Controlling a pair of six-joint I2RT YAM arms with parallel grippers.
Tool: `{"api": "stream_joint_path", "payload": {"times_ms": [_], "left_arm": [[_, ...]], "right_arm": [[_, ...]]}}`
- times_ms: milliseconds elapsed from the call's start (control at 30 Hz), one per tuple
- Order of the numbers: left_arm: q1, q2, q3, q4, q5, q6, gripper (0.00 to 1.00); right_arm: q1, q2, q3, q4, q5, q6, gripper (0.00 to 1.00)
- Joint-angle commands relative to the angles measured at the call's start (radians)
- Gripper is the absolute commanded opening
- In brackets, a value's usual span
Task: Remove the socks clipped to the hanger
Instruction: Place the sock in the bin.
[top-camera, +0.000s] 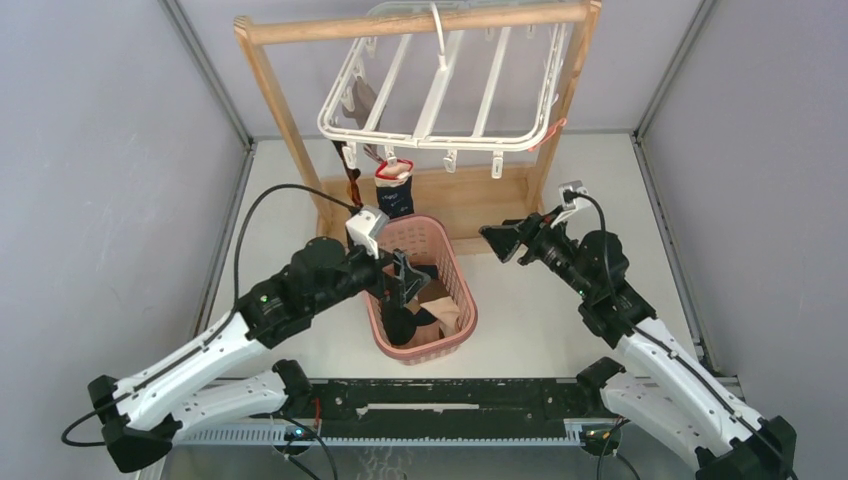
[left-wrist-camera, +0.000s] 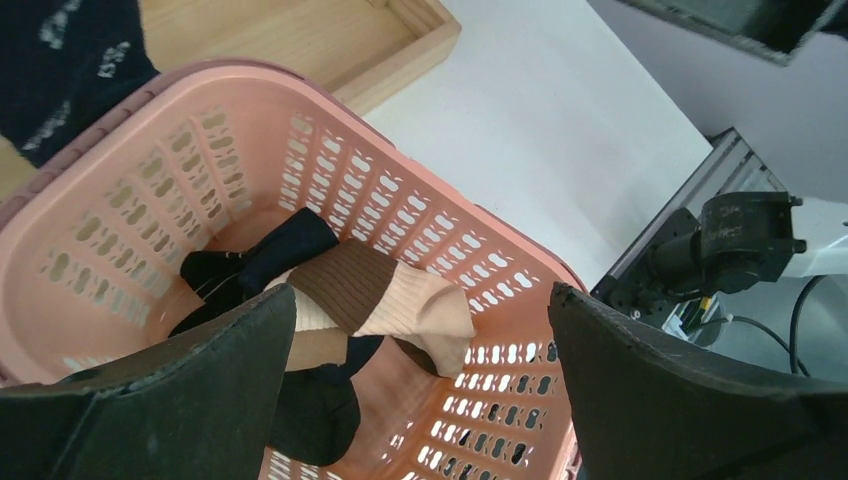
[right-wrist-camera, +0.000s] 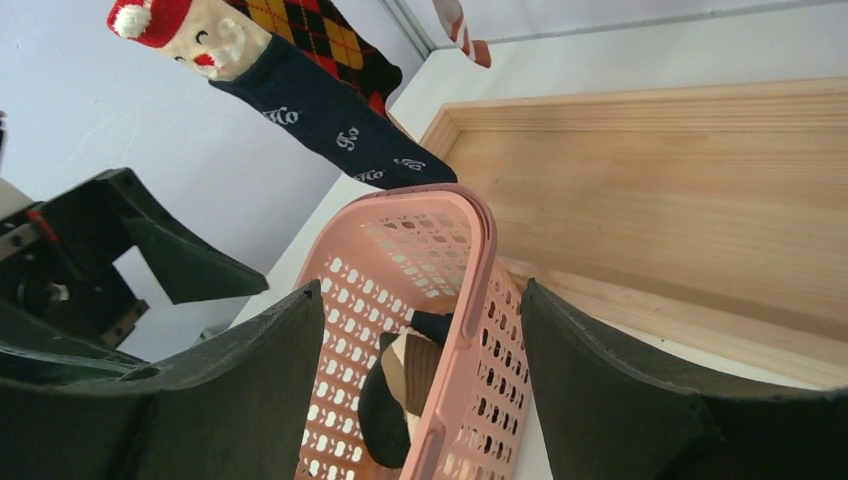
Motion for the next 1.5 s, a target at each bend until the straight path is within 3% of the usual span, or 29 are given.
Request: {"api": "stream_joint_path", "payload": {"times_ms": [0,433,600,900,1467], "left_arm": [[0.004,-0.078,-0.024,0.000,-0.059,-0.014,1.00],[0.005,-0.223,-0.048,-0.060,-0.219,-0.046,1.00],[0.005,-0.253,-0.062,-0.087,-0.286,-0.078,1.00],[0.004,-0.298,-0.066,-0.120,-0.278,-0.085,1.00],[0.005,-0.333,-0.080,-0.145,-0.257,-0.091,1.00]], "right_arm": [[0.015,0.048,0.005,0.142,-0.030,-0.036,0.79],[0.098,0.272,0.077,0.382,-0.036,-0.157,0.76],[0.139,0.374,0.138,0.421,-0.007,-0.235,0.80],[0.165,0.572,0.231,0.536,-0.043,-0.392,0.82],[0.167,0.833,0.395,0.634,-0.201,-0.405,0.84]]}}
